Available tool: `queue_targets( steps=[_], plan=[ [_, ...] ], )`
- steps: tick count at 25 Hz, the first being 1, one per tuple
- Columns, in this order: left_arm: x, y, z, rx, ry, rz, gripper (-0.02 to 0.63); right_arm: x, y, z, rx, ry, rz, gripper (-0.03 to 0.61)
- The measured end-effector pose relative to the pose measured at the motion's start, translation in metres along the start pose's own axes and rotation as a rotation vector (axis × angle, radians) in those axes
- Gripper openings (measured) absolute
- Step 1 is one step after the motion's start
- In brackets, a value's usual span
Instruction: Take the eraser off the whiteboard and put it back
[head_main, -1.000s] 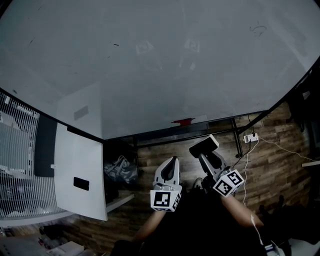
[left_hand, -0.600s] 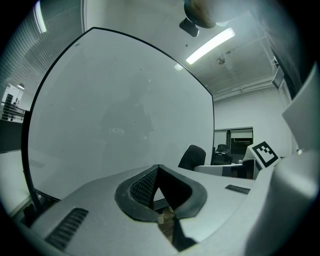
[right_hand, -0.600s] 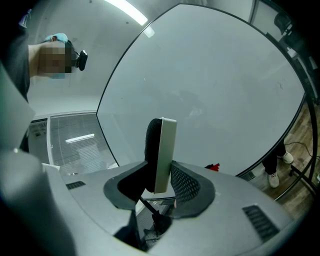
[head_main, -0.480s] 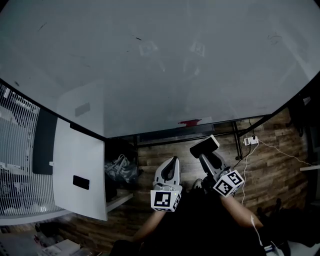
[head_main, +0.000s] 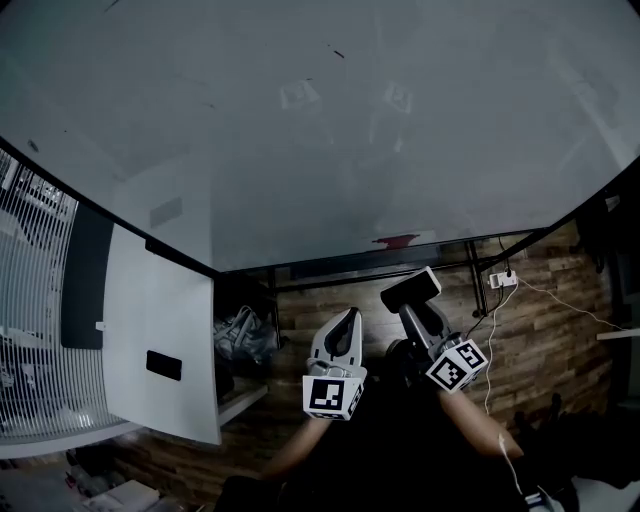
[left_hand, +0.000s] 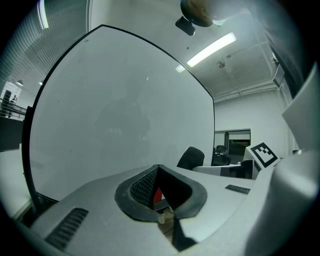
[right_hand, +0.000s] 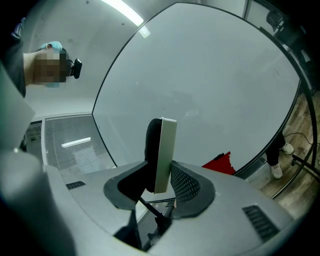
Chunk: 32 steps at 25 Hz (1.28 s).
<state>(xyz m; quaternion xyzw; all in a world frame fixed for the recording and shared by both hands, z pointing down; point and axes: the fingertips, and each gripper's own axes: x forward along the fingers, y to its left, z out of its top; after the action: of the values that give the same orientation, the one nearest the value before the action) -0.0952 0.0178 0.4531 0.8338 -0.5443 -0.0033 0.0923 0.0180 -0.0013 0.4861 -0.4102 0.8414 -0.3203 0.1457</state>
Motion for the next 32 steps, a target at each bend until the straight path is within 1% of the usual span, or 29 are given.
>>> queue_targets(
  steps=[5,10,14,18,25,28,32],
  plan=[
    [0.001,0.004,0.0,-0.005,0.002,0.001,0.002,0.005,-0.003,-0.006,0.046,0.005,-0.012,0.146],
    [0.009,0.013,-0.005,-0.009,-0.005,0.015,0.002,0.016,-0.019,-0.014,0.123,0.002,-0.032,0.146],
    [0.018,0.018,-0.008,-0.007,-0.002,0.019,0.002,0.024,-0.032,-0.017,0.141,0.006,-0.048,0.144],
    [0.028,0.02,-0.002,0.001,-0.015,0.022,0.002,0.03,-0.051,-0.018,0.184,0.011,-0.084,0.144],
    [0.045,0.02,0.0,0.006,-0.022,0.02,0.002,0.043,-0.073,-0.029,0.212,0.049,-0.113,0.146],
    [0.047,0.019,0.002,0.009,-0.022,0.022,0.002,0.048,-0.083,-0.035,0.26,0.053,-0.134,0.146],
    [0.045,0.016,0.001,0.014,-0.019,0.011,0.002,0.051,-0.097,-0.044,0.328,0.033,-0.17,0.146]
  ],
)
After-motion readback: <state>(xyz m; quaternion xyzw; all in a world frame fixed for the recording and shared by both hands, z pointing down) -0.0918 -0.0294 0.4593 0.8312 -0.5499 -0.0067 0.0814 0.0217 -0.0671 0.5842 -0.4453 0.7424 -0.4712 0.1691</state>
